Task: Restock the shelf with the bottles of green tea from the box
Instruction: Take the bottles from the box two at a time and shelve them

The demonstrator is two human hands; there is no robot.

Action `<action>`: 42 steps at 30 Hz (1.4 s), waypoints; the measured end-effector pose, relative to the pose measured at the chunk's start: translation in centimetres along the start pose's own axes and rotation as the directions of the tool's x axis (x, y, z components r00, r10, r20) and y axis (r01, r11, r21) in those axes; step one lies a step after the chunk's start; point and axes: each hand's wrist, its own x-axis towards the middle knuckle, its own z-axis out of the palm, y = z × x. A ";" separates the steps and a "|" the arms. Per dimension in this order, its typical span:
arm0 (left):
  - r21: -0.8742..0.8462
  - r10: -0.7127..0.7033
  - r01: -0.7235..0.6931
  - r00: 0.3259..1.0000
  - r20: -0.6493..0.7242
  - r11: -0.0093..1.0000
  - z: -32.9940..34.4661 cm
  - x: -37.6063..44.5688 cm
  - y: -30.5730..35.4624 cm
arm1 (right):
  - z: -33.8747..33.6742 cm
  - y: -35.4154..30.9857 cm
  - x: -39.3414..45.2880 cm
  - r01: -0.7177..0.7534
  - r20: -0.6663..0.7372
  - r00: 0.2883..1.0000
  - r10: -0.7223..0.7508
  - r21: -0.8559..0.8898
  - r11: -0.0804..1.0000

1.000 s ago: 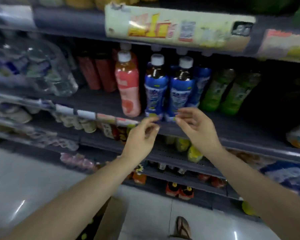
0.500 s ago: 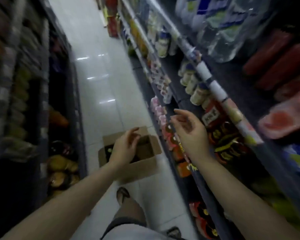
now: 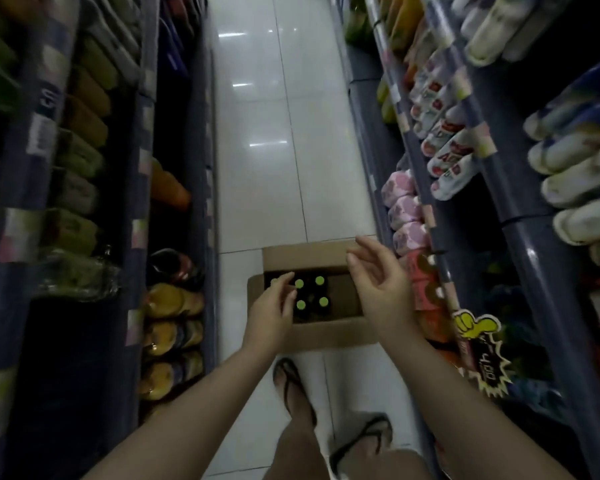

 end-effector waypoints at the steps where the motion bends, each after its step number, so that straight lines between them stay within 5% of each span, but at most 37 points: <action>1: -0.002 -0.026 0.026 1.000 0.006 1.000 0.8 0.9 -1.2 | 0.5 1.4 0.9 -0.015 0.009 1.000 0.015 -0.017 1.000; 15: -0.166 -0.303 0.316 0.948 0.099 0.934 20.7 13.6 -18.9 | 5.2 31.3 13.1 -0.219 0.042 0.973 0.225 -0.128 0.967; 22: -0.162 -0.342 0.333 0.939 -0.032 0.929 26.7 16.3 -24.7 | 5.3 43.3 16.3 -0.251 0.107 0.951 0.290 -0.277 0.927; 35: -0.095 -0.405 0.397 0.909 -0.094 0.913 29.3 18.0 -29.0 | 8.4 49.9 19.1 -0.114 0.160 0.964 0.212 -0.471 0.875; 42: -0.155 -0.415 0.396 0.902 -0.121 0.905 29.4 18.0 -28.7 | 9.0 50.4 19.2 -0.100 0.127 0.980 0.155 -0.359 0.928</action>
